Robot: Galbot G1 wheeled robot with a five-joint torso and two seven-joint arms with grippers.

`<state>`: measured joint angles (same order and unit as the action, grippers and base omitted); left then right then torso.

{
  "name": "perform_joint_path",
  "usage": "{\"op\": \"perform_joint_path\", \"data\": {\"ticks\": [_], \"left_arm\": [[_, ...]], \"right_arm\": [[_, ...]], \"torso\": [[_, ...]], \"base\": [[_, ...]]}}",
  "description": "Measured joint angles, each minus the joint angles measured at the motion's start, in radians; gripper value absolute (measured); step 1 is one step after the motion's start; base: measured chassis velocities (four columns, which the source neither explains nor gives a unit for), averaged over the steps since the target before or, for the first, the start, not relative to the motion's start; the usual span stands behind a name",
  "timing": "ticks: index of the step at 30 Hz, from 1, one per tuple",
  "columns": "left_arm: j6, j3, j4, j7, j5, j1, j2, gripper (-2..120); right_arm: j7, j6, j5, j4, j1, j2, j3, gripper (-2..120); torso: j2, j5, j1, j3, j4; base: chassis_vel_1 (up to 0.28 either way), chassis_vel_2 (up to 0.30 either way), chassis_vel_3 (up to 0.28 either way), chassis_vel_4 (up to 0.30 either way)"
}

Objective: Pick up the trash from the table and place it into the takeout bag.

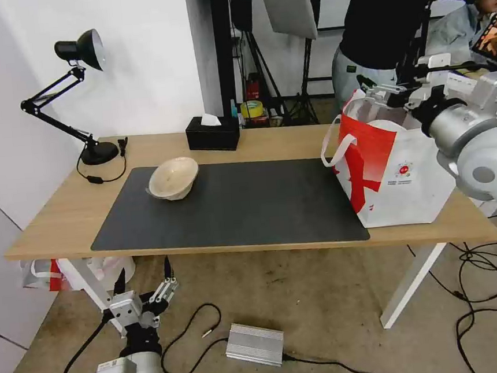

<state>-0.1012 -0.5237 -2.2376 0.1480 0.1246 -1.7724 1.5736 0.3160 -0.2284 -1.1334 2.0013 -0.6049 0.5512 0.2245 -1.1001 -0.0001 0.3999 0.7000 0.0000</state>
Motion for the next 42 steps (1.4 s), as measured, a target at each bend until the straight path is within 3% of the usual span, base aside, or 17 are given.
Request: {"op": "perform_joint_path", "data": {"ticks": [18, 30, 42], "left_arm": [[-0.008, -0.002, 0.003, -0.001, -0.012, -0.003, 0.000, 100], [-0.020, -0.006, -0.001, 0.000, -0.015, -0.006, -0.003, 100], [-0.021, -0.012, -0.008, 0.001, -0.019, -0.011, -0.002, 100]], "right_arm": [[0.027, 0.136, 0.024, 0.067, -0.125, 0.003, 0.036, 100], [0.138, 0.228, 0.097, 0.208, -0.269, 0.031, 0.055, 100], [0.145, 0.292, 0.200, 0.316, -0.454, 0.075, 0.065, 100]], "torso": [[0.000, 0.0000, 0.000, 0.000, 0.0000], [0.000, 0.0000, 0.000, 0.000, 0.0000], [0.000, 0.0000, 0.000, 0.000, 0.0000]], "base": [[0.000, 0.000, 0.000, 0.000], [0.000, 0.000, 0.000, 0.000], [0.000, 0.000, 0.000, 0.000]]}}
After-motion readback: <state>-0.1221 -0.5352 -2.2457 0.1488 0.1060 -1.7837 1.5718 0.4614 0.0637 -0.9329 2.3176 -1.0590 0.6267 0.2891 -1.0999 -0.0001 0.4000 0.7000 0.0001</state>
